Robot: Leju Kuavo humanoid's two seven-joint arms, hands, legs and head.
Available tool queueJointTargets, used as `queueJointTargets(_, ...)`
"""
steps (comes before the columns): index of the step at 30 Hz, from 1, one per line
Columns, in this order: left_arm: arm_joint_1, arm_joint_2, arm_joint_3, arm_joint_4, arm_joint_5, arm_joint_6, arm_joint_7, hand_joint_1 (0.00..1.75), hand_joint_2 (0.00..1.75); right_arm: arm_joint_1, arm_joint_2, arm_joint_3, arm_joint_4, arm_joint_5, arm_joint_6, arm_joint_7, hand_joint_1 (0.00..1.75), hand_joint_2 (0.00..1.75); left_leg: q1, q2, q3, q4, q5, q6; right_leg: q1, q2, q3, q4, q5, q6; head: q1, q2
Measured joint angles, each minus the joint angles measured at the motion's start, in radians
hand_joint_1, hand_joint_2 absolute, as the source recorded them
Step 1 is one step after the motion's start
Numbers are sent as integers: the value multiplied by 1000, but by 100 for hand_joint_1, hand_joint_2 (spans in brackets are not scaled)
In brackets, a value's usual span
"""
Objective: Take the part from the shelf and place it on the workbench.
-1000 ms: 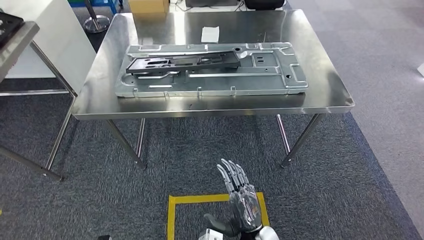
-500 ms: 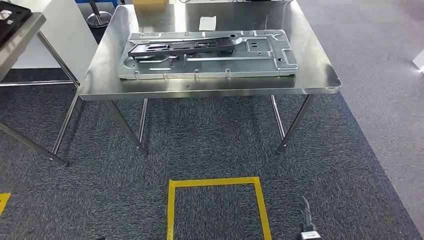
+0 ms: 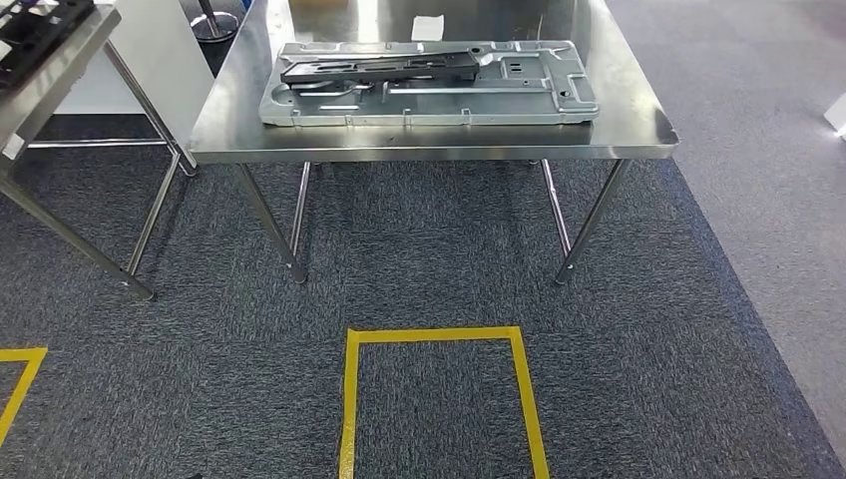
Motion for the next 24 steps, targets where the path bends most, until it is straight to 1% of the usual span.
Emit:
queueJointTargets(1,-2,-4,2,0,1,10,-2,0,0,-6,0,-13,23,3,-22,54,0,0,0,-6,-6,2,9,-8,4,3,23,-38,-19,-6,-1,0)
queueJointTargets(2,-2,-6,5,0,1,16,-3,0,0,-11,2,-23,43,7,-40,104,0,0,2,-12,-9,1,19,-15,6,-6,23,-48,-22,-14,-2,0)
queueJointTargets(3,0,-7,9,0,1,20,-4,0,0,-16,4,-31,61,13,-56,147,0,0,5,-16,-13,2,23,-21,6,-16,18,-46,-14,-23,-2,0)
queueJointTargets(4,2,-9,12,0,0,24,-3,0,0,-19,6,-36,75,20,-67,182,0,0,8,-15,-21,14,10,-25,7,-27,12,-46,-6,-34,-4,0)
queueJointTargets(5,5,-10,15,0,-1,27,-1,0,0,-21,7,-39,87,27,-73,208,0,0,9,-11,-35,44,-20,-28,7,-38,5,-47,2,-43,-6,0)
queueJointTargets(6,7,-12,16,0,-2,30,0,0,0,-22,8,-40,97,34,-74,225,0,0,11,-5,-54,95,-64,-30,9,-50,-3,-47,10,-50,-8,0)
queueJointTargets(7,8,-13,16,0,-4,33,3,0,0,-23,9,-41,105,42,-70,236,0,0,11,0,-76,163,-111,-33,12,-60,-12,-46,16,-54,-11,0)
queueJointTargets(8,9,-13,16,0,-7,36,4,0,0,-23,9,-41,112,50,-62,242,0,0,11,2,-95,230,-144,-36,15,-71,-20,-45,21,-56,-12,0)
queueJointTargets(9,10,-13,17,0,-11,39,6,0,0,-23,10,-41,117,60,-50,244,0,0,11,2,-104,278,-158,-38,19,-81,-28,-43,26,-57,-12,0)
queueJointTargets(10,12,-13,17,0,-15,40,7,0,0,-23,11,-41,121,70,-35,243,0,0,11,3,-94,293,-154,-37,22,-92,-35,-41,29,-57,-12,0)
queueJointTargets(11,14,-13,17,0,-19,42,8,0,0,-24,11,-40,125,80,-19,239,0,0,10,6,-63,265,-134,-34,24,-102,-40,-38,31,-57,-12,0)
queueJointTargets(12,15,-13,17,0,-25,43,9,0,0,-25,11,-39,127,90,-4,235,0,0,8,14,-15,202,-110,-29,26,-112,-42,-35,32,-57,-12,0)
queueJointTargets(13,16,-11,16,0,-31,43,10,0,0,-26,12,-37,130,100,11,230,0,0,4,33,38,125,-97,-20,29,-121,-44,-32,31,-56,-12,0)
queueJointTargets(14,16,-9,15,-1,-39,42,11,0,0,-27,12,-34,132,108,22,227,0,0,-2,51,80,61,-89,-11,31,-130,-45,-30,32,-53,-12,0)
queueJointTargets(15,15,-6,14,-2,-47,39,12,0,0,-28,12,-31,135,116,31,225,0,0,-7,66,104,18,-89,-3,33,-139,-45,-28,32,-49,-12,0)
queueJointTargets(16,16,-1,13,-2,-51,37,13,0,0,-31,13,-28,137,123,38,223,0,0,-11,73,110,-1,-94,5,34,-148,-45,-28,33,-44,-12,0)
queueJointTargets(17,18,2,13,-2,-52,34,14,0,0,-33,13,-25,139,128,42,221,0,0,-13,68,107,-5,-92,11,35,-156,-44,-29,35,-39,-11,0)
queueJointTargets(18,20,4,13,-3,-51,33,15,0,0,-36,13,-22,139,135,45,222,0,0,-10,59,106,-13,-87,18,35,-161,-43,-28,34,-33,-12,0)
queueJointTargets(19,21,6,13,-3,-48,34,15,0,0,-38,13,-17,140,144,46,225,0,0,-6,51,106,-21,-81,25,34,-150,-46,-20,26,-28,-11,0)
queueJointTargets(20,21,6,13,-3,-45,37,14,0,0,-39,12,-11,141,154,46,231,0,0,-3,43,106,-28,-73,32,32,-129,-56,4,6,-23,-9,0)
queueJointTargets(21,19,5,13,-3,-41,40,13,0,0,-39,12,-4,143,166,45,240,0,0,1,33,104,-35,-65,39,29,-103,-77,50,-24,-18,-7,0)
queueJointTargets(22,17,5,13,-3,-38,44,11,0,0,-39,12,3,145,178,43,252,0,0,0,24,98,-36,-60,42,25,-78,-107,113,-61,-14,-4,0)
queueJointTargets(23,15,5,13,-3,-36,48,10,0,0,-39,12,11,147,193,41,266,0,0,0,13,91,-35,-56,44,22,-64,-140,180,-92,-10,-3,0)
queueJointTargets(24,14,5,13,-3,-36,50,9,0,0,-39,12,20,150,209,39,281,0,0,-1,2,86,-33,-54,43,19,-59,-163,230,-107,-7,-3,0)
